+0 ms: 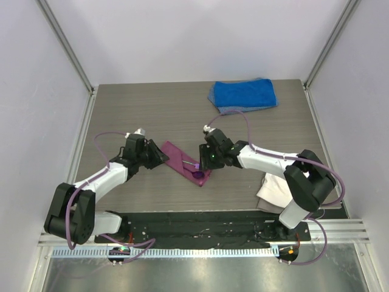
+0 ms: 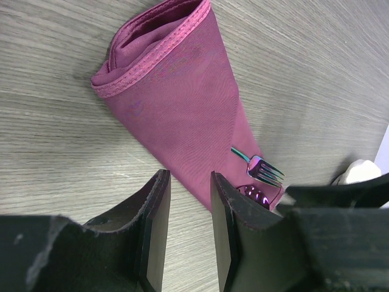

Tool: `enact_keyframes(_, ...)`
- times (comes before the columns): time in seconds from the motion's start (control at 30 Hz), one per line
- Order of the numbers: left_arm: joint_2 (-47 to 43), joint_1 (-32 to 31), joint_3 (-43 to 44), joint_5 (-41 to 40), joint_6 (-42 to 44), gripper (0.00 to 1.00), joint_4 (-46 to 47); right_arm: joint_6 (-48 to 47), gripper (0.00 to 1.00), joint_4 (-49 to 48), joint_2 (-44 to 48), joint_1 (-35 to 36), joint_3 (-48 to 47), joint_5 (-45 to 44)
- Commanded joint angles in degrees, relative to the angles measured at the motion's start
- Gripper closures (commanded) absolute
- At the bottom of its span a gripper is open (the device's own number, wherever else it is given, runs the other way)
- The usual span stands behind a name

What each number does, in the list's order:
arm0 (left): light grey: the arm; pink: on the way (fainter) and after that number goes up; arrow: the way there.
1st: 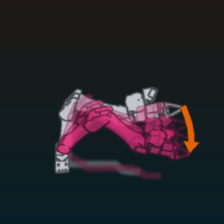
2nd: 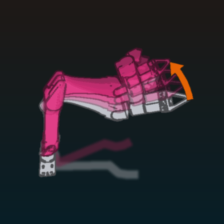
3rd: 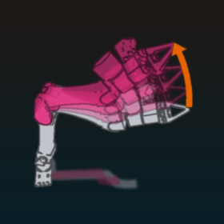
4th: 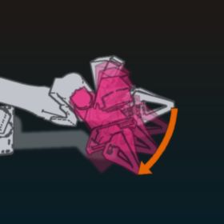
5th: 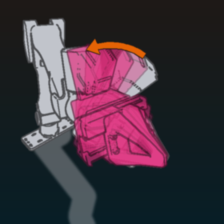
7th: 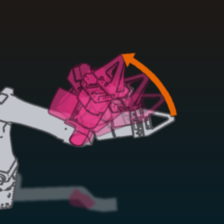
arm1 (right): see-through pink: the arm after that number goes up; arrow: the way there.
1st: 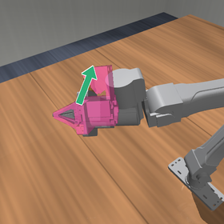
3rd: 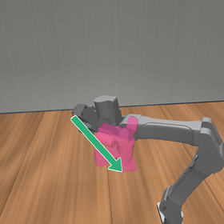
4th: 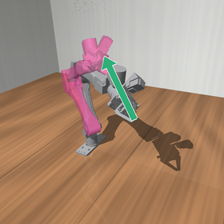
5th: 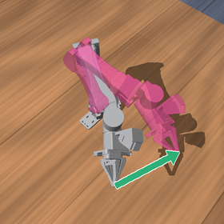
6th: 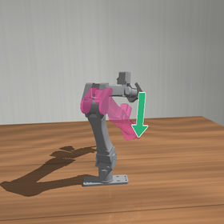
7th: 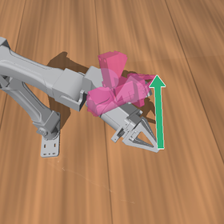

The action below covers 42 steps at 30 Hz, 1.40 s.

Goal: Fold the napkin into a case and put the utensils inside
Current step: Insert the fork into the folded napkin.

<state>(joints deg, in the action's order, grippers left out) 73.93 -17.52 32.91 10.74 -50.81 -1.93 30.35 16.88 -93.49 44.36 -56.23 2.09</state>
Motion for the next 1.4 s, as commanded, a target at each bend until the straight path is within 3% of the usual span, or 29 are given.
enact_keyframes(0.0,0.42,-0.15,1.63,0.24,1.06,0.64,2.11,-3.71,0.51,-0.36,0.33,-4.01,-4.41,0.20)
enact_keyframes(0.37,1.21,-0.32,2.60,0.42,1.41,0.64,0.44,-5.21,0.55,-1.24,-5.47,-5.69,-6.79,3.36)
enact_keyframes(0.7,1.22,-0.50,2.86,0.42,1.50,0.64,0.53,-4.07,0.62,-3.00,-5.47,-5.69,-4.77,5.64)
enact_keyframes(0.97,0.86,-0.50,3.04,0.51,1.50,0.65,0.35,-3.45,0.61,-3.61,-4.68,-5.69,-3.10,5.82)
enact_keyframes(1.37,-0.54,-0.59,3.13,0.59,1.32,0.65,-0.44,-1.78,0.76,-4.58,-2.14,-5.42,-1.26,7.75)
